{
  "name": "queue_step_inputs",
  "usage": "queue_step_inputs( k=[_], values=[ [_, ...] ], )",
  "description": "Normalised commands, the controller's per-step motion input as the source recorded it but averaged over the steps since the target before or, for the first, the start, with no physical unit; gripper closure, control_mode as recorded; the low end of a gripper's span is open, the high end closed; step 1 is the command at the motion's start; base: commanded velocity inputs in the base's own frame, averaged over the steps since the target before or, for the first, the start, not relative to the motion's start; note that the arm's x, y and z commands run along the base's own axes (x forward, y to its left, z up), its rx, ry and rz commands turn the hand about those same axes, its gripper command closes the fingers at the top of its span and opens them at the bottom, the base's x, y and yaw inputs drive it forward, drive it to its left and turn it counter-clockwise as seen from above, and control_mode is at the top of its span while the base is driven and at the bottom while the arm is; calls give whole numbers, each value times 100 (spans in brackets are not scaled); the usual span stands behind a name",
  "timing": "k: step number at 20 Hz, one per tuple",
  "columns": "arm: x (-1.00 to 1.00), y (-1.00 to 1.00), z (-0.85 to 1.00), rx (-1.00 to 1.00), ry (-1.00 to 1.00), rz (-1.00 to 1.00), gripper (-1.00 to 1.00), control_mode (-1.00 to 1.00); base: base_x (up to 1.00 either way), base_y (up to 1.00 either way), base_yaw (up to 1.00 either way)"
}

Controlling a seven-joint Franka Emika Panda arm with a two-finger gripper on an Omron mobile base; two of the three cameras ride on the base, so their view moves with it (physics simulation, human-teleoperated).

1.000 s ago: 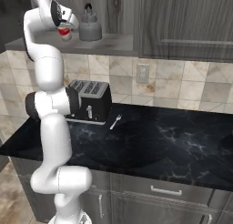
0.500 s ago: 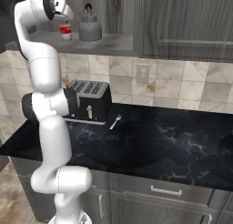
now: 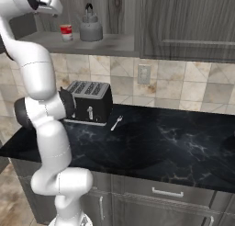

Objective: Pick the canned food and bar from the counter and place them in the cabinets closest to them.

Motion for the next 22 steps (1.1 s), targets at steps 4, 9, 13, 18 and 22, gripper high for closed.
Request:
queue_step_inputs(
  k=[4, 9, 13, 18, 22],
  values=[
    [-100, -18, 1, 0, 8, 2, -100, -100, 0, 0, 0],
    [-100, -28, -17, 0, 10, 1, -100, -100, 0, 0, 0],
    [-100, -33, -31, 0, 9, 0, -100, -100, 0, 0, 0],
    [-100, -38, -54, 0, 4, 0, -100, -100, 0, 0, 0],
    [-100, -39, -59, 0, 3, 0, -100, -100, 0, 0, 0]
  ],
)
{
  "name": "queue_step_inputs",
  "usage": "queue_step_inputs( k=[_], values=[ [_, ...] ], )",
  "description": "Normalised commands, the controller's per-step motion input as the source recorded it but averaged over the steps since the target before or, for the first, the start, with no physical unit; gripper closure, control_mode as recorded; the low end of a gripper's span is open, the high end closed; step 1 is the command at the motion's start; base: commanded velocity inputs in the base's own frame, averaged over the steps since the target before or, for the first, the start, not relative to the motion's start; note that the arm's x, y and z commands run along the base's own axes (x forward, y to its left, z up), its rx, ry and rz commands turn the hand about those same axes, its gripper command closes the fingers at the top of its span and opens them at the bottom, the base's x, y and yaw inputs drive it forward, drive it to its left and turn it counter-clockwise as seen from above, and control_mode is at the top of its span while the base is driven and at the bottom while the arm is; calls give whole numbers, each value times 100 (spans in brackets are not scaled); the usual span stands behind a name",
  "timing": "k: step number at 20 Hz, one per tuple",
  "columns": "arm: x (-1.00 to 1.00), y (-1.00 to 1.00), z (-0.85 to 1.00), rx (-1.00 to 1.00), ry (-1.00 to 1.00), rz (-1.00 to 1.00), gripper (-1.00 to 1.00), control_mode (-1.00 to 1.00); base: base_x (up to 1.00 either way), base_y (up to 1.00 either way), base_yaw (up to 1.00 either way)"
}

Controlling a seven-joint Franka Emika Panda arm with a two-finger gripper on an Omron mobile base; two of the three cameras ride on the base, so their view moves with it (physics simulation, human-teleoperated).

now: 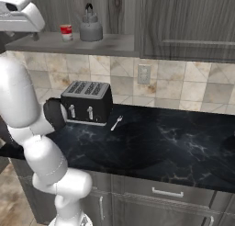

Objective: Pick the canned food and bar from the counter and place them in the cabinets closest to them.

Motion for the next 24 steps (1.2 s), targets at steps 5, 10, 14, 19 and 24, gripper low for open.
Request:
queue_step_inputs(
  k=[5, 10, 14, 19, 24],
  values=[
    [-100, -38, -67, 0, 2, 0, -100, -100, 0, 0, 0],
    [-97, -40, -91, -2, 2, 6, -100, -100, 0, 0, 0],
    [-61, -26, -90, -5, -7, 15, -100, -100, 0, 0, 0],
    [-55, -10, -86, -10, -26, 19, -100, -100, 0, 0, 0],
    [-40, -17, -51, -9, -36, 18, -100, -100, 0, 0, 0]
  ],
)
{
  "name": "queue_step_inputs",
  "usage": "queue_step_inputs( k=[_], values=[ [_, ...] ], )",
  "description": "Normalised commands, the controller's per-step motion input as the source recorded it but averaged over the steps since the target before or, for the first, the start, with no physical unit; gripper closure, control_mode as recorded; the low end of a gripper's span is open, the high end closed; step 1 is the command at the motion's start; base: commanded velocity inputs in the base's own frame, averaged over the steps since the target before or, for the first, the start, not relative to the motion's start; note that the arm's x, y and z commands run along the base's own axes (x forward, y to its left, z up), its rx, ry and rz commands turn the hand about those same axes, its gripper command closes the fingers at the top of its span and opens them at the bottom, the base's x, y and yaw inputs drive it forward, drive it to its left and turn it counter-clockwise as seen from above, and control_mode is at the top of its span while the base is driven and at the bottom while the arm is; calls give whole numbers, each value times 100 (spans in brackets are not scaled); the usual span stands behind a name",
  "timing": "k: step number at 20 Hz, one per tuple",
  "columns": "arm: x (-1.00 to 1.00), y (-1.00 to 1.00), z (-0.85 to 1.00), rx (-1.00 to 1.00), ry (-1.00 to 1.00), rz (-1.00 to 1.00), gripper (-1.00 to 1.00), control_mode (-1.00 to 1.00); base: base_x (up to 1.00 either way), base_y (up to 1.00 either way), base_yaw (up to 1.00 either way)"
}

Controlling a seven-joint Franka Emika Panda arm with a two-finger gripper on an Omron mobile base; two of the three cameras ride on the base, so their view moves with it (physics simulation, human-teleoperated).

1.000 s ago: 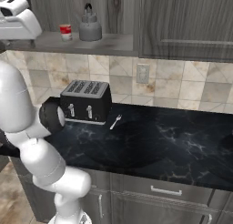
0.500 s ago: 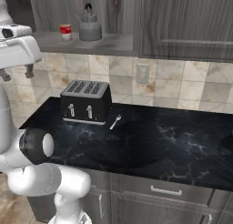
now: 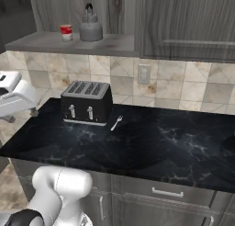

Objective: Pick the canned food and bar from the counter and place them in the cabinets closest to them.

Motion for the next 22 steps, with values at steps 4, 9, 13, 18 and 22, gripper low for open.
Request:
queue_step_inputs(
  k=[4, 9, 13, 18, 22],
  values=[
    [-19, -4, -11, -6, -12, 9, -100, -100, 0, 0, 0],
    [-3, 0, 0, 0, -4, 1, -100, -100, 0, 0, 0],
    [0, 0, 0, 0, 0, 0, -100, 100, -18, -1, 0],
    [0, 0, 0, 0, 0, 0, -100, 100, -74, -7, 0],
    [0, 0, 0, 0, 0, 0, -100, 100, -81, -10, 0]
  ],
)
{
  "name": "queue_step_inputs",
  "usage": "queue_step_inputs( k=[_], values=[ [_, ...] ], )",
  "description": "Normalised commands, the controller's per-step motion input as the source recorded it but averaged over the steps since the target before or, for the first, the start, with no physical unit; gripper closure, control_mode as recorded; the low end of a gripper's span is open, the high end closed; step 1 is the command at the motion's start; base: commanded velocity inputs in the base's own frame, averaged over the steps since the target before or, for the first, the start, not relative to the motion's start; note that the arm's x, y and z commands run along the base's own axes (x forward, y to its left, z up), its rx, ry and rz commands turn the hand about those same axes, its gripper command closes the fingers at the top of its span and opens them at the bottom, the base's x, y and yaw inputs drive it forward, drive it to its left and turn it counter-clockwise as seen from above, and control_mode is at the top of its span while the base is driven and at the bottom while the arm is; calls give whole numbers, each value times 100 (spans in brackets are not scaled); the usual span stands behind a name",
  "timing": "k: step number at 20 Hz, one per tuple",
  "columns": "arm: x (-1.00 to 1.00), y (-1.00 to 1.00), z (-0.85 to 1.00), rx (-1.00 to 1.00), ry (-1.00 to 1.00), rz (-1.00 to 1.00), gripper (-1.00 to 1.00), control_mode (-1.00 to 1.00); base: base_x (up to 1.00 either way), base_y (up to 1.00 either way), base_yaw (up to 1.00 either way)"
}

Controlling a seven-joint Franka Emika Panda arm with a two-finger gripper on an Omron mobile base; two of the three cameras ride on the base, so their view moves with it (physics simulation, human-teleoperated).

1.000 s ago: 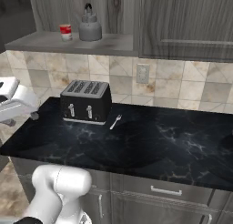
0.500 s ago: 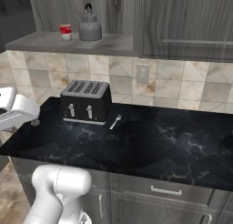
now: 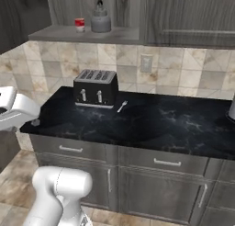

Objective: Pick the canned food and bar from the counter and place them in the cabinets closest to them.

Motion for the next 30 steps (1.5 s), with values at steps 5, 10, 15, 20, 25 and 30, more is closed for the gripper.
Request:
queue_step_inputs(
  k=[5, 10, 15, 20, 25, 30],
  values=[
    [0, 0, 0, 0, 0, 0, -100, 100, -15, 0, 0],
    [0, 0, 0, 0, 0, 0, -100, 100, -13, -17, 0],
    [0, 0, 0, 0, 0, 0, -100, 100, -24, -53, 0],
    [0, 0, 0, 0, 0, 0, -100, 100, -28, -56, 0],
    [0, 0, 0, 0, 0, 0, -100, 100, -28, -56, -1],
    [0, 0, 0, 0, 0, 0, -100, 100, -28, -57, -1]
  ],
)
